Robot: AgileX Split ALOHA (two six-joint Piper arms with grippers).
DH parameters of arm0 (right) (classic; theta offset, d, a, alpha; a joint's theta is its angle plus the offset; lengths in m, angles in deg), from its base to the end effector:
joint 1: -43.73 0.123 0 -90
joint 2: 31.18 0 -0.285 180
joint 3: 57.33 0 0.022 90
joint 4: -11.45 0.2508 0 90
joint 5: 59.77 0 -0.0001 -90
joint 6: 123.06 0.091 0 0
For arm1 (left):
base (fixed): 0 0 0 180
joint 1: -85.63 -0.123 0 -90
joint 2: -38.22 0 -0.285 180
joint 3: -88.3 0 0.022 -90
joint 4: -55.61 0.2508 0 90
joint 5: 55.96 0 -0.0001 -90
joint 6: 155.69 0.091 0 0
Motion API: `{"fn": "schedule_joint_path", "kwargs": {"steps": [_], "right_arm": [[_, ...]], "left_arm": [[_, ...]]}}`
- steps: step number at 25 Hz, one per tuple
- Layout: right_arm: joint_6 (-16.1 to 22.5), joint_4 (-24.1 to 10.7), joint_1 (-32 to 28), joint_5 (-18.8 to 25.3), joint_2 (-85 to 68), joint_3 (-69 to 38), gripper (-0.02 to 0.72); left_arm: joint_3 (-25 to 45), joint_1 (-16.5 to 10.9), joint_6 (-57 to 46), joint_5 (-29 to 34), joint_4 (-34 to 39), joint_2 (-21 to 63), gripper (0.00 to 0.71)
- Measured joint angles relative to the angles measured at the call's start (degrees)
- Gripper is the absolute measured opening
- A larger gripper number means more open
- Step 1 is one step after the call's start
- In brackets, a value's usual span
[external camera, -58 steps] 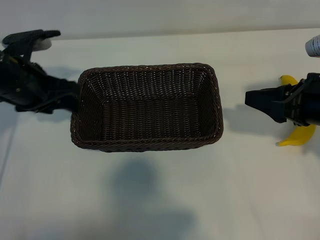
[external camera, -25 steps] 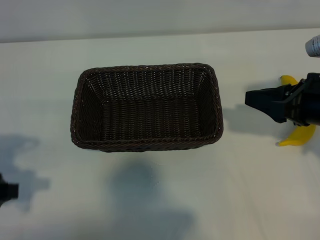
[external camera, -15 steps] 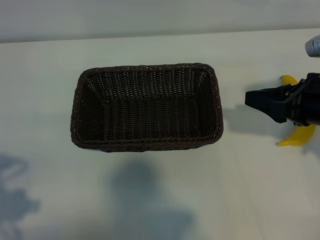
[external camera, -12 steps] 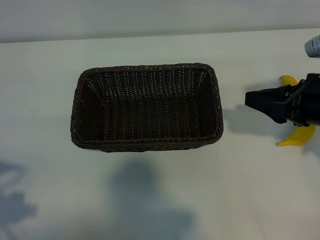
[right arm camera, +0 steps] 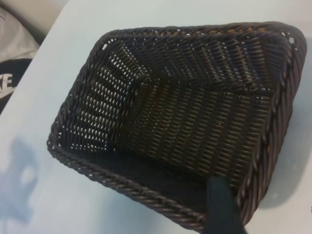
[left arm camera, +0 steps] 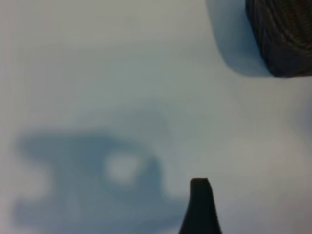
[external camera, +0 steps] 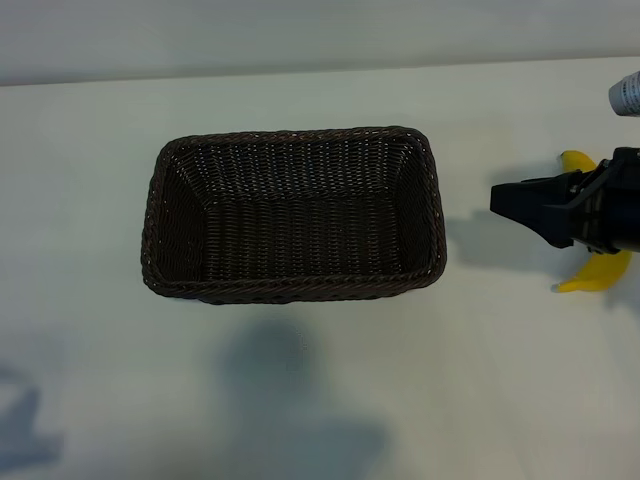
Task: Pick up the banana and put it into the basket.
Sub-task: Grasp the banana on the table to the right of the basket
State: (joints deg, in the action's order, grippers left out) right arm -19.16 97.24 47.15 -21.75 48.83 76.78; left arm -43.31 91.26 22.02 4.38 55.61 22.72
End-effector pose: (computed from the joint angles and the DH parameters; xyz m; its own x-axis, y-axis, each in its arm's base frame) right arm 0.2185 0.0691 0.2291 -0.7014 0.0758 -0.7087 -0.4226 0.7564 0.4992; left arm 0.0160 -0.0016 0.2780 -0.5633 0.0154 -0.8261 0.0757 0.9966 -0.0330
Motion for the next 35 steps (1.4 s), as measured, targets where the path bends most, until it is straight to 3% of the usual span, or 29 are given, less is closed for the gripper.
{"fn": "schedule_joint_path", "kwargs": {"steps": [8,29,31,35], "right_arm": [[0.00,-0.02,0.00,0.00,0.00,0.00,0.446],[-0.08,-0.09,0.00,-1.51,0.00,0.00,0.446],[-0.08,-0.14,0.00,-1.51,0.00,0.00,0.446],[-0.08,-0.20,0.00,-1.51,0.00,0.00,0.446]], "left_arm": [[0.05,0.00,0.00,-0.05,0.00,8.08,0.579],[0.16,0.00,0.01,-0.05,0.00,8.14,0.579],[0.16,-0.97,0.01,-0.05,0.00,8.14,0.579],[0.16,-6.02,0.01,-0.05,0.00,8.14,0.579]]}}
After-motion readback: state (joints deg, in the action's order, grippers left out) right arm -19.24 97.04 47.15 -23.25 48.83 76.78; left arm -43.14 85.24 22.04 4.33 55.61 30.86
